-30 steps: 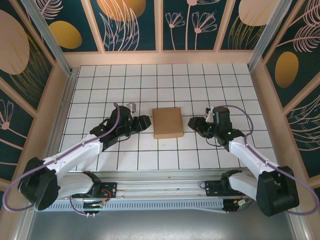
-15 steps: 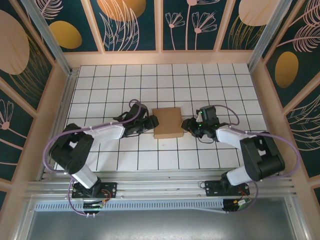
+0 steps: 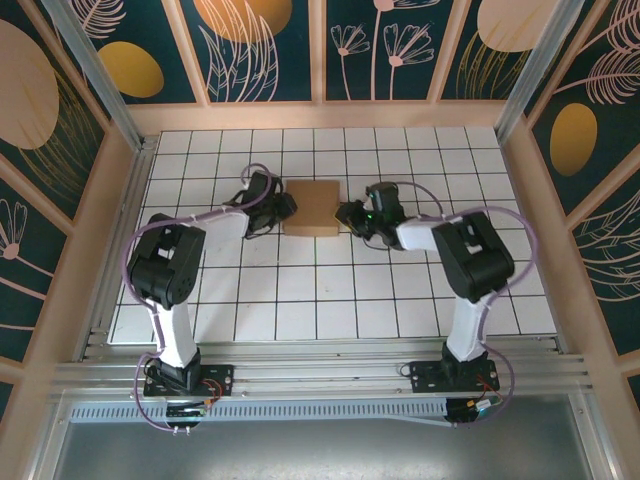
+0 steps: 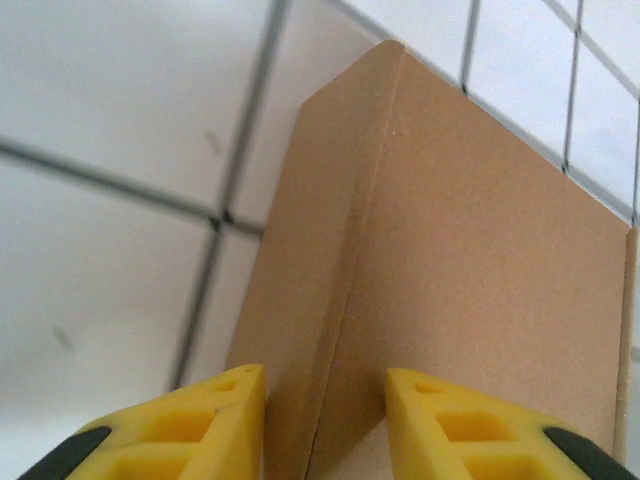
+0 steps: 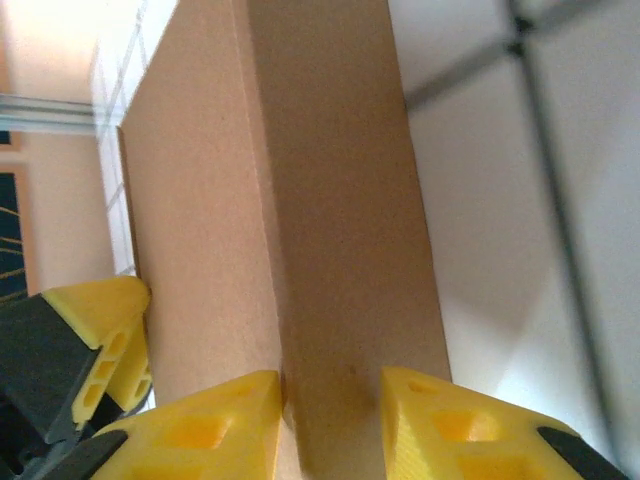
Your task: Fold the paper box
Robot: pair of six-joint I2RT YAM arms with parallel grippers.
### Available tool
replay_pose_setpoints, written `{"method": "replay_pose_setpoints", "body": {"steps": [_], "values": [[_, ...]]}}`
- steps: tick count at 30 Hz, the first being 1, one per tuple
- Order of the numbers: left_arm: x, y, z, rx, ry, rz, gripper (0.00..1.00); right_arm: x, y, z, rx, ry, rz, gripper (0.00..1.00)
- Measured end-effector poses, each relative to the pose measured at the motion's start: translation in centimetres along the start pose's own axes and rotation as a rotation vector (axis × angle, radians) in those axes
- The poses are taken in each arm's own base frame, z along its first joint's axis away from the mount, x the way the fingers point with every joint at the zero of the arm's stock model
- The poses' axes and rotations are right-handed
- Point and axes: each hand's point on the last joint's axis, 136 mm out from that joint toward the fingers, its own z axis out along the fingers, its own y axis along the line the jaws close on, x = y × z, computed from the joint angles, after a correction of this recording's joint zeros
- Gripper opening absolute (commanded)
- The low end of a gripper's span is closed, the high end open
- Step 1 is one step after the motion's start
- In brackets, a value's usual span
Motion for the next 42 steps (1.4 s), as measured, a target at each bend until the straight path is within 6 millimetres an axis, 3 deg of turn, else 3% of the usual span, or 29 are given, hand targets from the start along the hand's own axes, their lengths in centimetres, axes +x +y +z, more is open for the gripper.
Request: {"method": "replay_pose_setpoints", "body": {"steps": [5, 10, 14, 18, 20, 23, 26, 28, 31, 33, 35, 39, 41, 42], "values": [[-6.8, 2.4, 2.1, -0.037, -0.096, -0.04, 0.4, -4.2, 3.8, 6.8, -0.076, -0.049, -0.016, 0.33], [-12.4, 4.1, 4.2, -0.032, -0.167, -0.072, 0.45, -6.2, 6.7, 11.3, -0.108, -0.076, -0.05, 0.34], [-14.5, 4.3, 5.0, 0.002, -0.177, -0.076, 0.46, -6.3, 8.1, 12.0, -0.107, -0.068, -0.066, 0.38], [-15.6, 3.4, 4.2, 0.039, -0.183, -0.054, 0.49, -7.2, 9.8, 11.0, -0.1, -0.074, -0.136, 0.44], [-15.6, 2.7, 2.6, 0.058, -0.189, -0.033, 0.5, -7.6, 10.3, 9.0, -0.089, -0.077, -0.174, 0.47], [-14.9, 1.5, -2.6, 0.092, -0.216, 0.001, 0.55, -8.6, 10.9, 3.0, -0.068, -0.115, -0.241, 0.51], [-14.5, -0.4, -10.6, 0.161, -0.312, 0.062, 0.66, -11.2, 11.6, -6.2, -0.042, -0.251, -0.331, 0.56], [-14.2, -1.5, -16.4, 0.215, -0.419, 0.119, 0.69, -13.6, 11.9, -13.6, -0.014, -0.409, -0.405, 0.66], [-13.3, -1.0, -21.9, 0.231, -0.556, 0.17, 0.71, -15.8, 10.4, -22.8, 0.066, -0.637, -0.482, 0.72], [-11.7, 1.2, -22.9, 0.205, -0.611, 0.165, 0.72, -15.8, 7.8, -26.5, 0.135, -0.725, -0.506, 0.76], [-9.4, 4.2, -22.1, 0.156, -0.615, 0.163, 0.76, -15.4, 3.7, -28.4, 0.215, -0.765, -0.501, 0.84], [-4.6, 11.2, -19.0, -0.019, -0.571, 0.197, 0.86, -13.6, -7.1, -29.8, 0.392, -0.772, -0.408, 0.92], [-3.8, 13.4, -18.6, -0.095, -0.589, 0.222, 0.97, -12.3, -11.9, -30.1, 0.463, -0.776, -0.359, 0.93], [-3.8, 14.3, -18.7, -0.133, -0.608, 0.227, 0.97, -11.6, -13.7, -30.0, 0.486, -0.778, -0.352, 0.93]]}}
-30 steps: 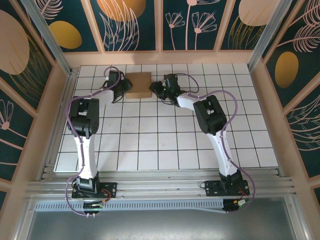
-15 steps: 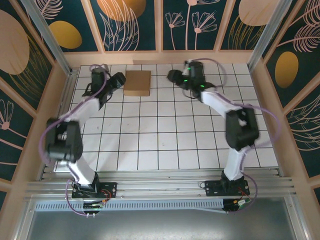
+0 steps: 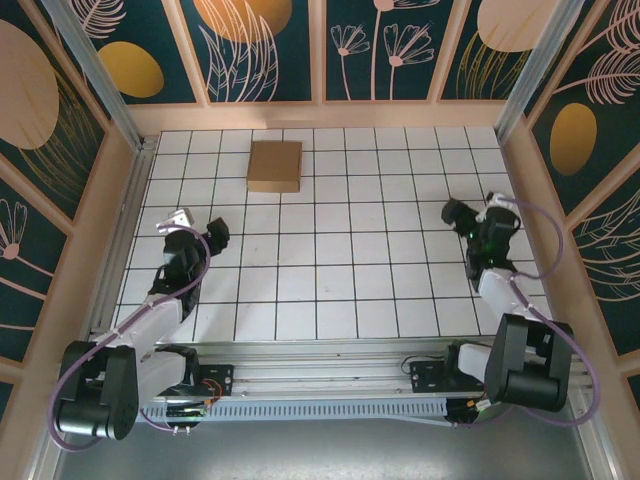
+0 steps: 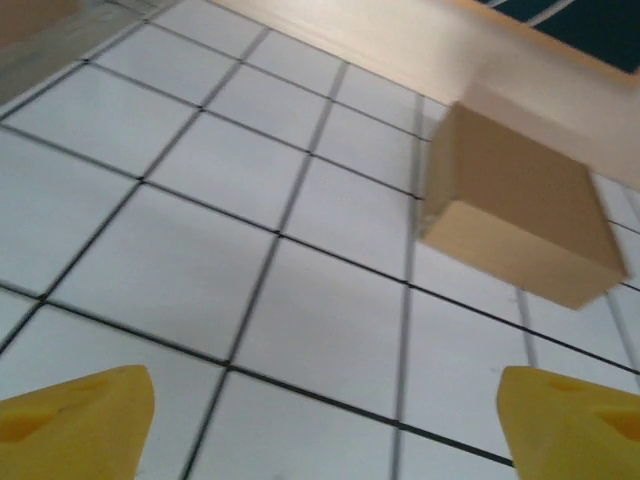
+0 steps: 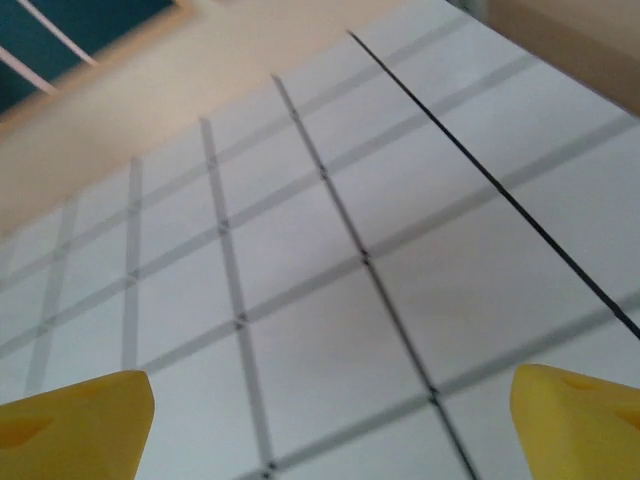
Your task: Fold the paper box
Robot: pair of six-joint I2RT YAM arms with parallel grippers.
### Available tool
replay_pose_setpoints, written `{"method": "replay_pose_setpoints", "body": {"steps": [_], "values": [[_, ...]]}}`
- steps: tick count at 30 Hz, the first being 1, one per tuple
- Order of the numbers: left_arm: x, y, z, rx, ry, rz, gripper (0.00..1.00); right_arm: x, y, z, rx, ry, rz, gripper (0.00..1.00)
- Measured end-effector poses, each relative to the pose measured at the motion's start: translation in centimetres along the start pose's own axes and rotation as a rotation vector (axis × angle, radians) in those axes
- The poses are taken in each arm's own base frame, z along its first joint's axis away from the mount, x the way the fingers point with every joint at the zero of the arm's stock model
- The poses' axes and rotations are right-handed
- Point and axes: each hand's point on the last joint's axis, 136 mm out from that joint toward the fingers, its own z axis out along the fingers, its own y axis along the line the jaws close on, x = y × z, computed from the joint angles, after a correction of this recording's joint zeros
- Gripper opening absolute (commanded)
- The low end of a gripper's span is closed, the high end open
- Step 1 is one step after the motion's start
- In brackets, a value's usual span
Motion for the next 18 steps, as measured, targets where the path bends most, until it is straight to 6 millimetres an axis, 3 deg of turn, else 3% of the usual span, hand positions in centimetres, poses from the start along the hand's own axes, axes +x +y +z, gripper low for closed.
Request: {"method": "replay_pose_setpoints", "body": {"steps": [5, 9, 11, 13, 16, 18], "values": [[-3.2, 1.1, 0.1, -0.087, -0.163, 0.066, 0.99, 4.4, -2.3, 2.2, 0.005, 0.019, -0.039, 0.97], [-5.0, 1.3, 0.4, -0.122, -0.263, 0.158, 0.99, 5.2, -0.9, 3.6, -0.063, 0.02, -0.103, 0.99], [-4.0, 1.7, 1.0, -0.113, -0.268, 0.21, 0.98, 4.8, 1.9, 3.2, -0.135, -0.047, -0.191, 0.99], [-1.7, 2.7, 1.7, -0.107, -0.226, 0.26, 0.99, 5.1, 4.3, 2.2, -0.201, -0.109, -0.25, 0.99], [0.9, 4.2, 3.2, -0.097, -0.145, 0.288, 0.99, 5.1, 3.4, 1.6, -0.158, -0.153, -0.26, 0.99], [0.7, 4.7, 3.4, -0.083, -0.146, 0.279, 0.99, 4.6, 3.0, 1.4, -0.13, -0.184, -0.263, 0.99]]}}
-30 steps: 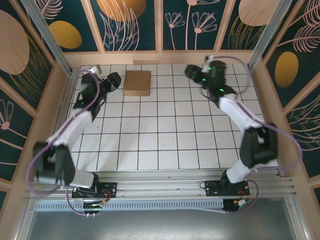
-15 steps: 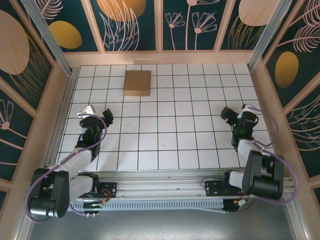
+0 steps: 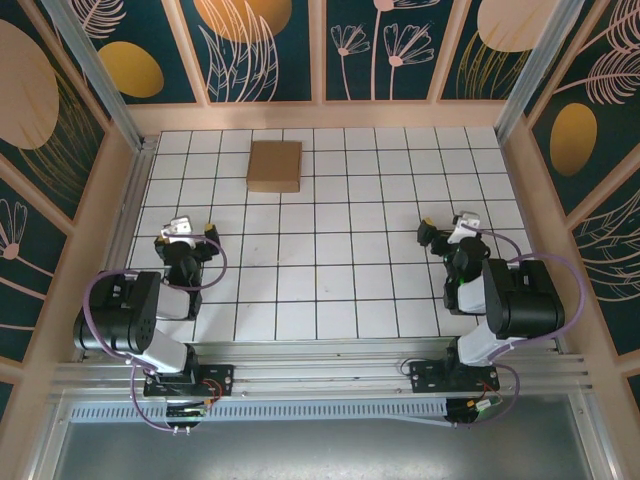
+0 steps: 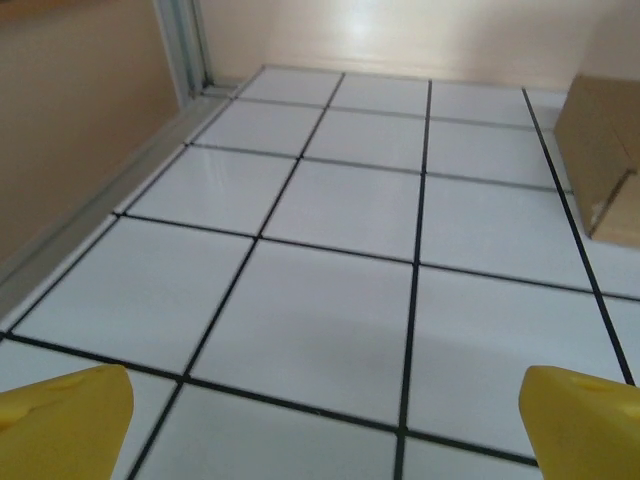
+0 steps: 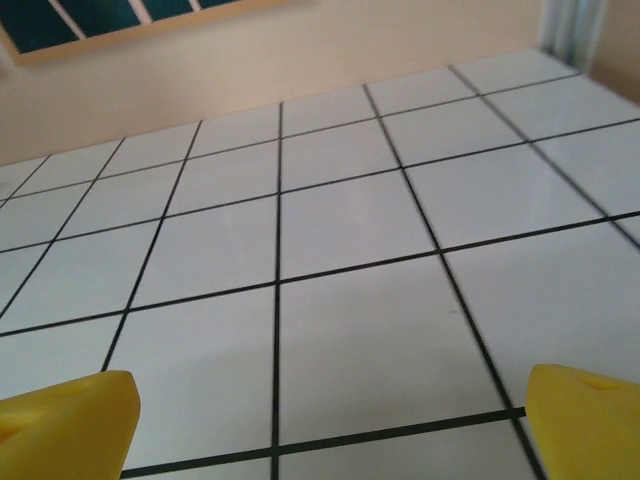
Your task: Fold the paper box
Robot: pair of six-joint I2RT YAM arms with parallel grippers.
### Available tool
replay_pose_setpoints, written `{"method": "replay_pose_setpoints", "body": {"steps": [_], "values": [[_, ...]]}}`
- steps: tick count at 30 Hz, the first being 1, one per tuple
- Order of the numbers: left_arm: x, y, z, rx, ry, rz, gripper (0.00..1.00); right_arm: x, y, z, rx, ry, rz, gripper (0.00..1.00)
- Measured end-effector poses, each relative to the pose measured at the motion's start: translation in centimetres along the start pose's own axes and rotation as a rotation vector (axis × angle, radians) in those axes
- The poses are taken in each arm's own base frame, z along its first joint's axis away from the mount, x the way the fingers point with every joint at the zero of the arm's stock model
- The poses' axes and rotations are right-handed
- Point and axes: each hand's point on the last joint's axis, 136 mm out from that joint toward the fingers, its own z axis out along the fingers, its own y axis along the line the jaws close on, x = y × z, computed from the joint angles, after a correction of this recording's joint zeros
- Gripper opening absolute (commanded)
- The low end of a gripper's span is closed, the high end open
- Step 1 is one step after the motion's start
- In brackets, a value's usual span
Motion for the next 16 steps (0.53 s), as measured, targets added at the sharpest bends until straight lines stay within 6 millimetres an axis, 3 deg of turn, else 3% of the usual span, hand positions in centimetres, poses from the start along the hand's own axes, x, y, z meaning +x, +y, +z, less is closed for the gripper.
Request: {"method": "replay_pose_setpoints", "body": {"steps": [5, 16], "values": [[-2.0, -0.4, 0.3, 0.032, -0.065, -0.017, 0.99, -1.4, -0.5, -0.1, 0.034, -0.061, -0.008, 0.99], [-2.5, -1.7, 0.4, 0.106, -0.076, -0.009, 0.99, -1.7, 0.0, 0.1, 0.007, -0.068, -0.031, 0.99]]}}
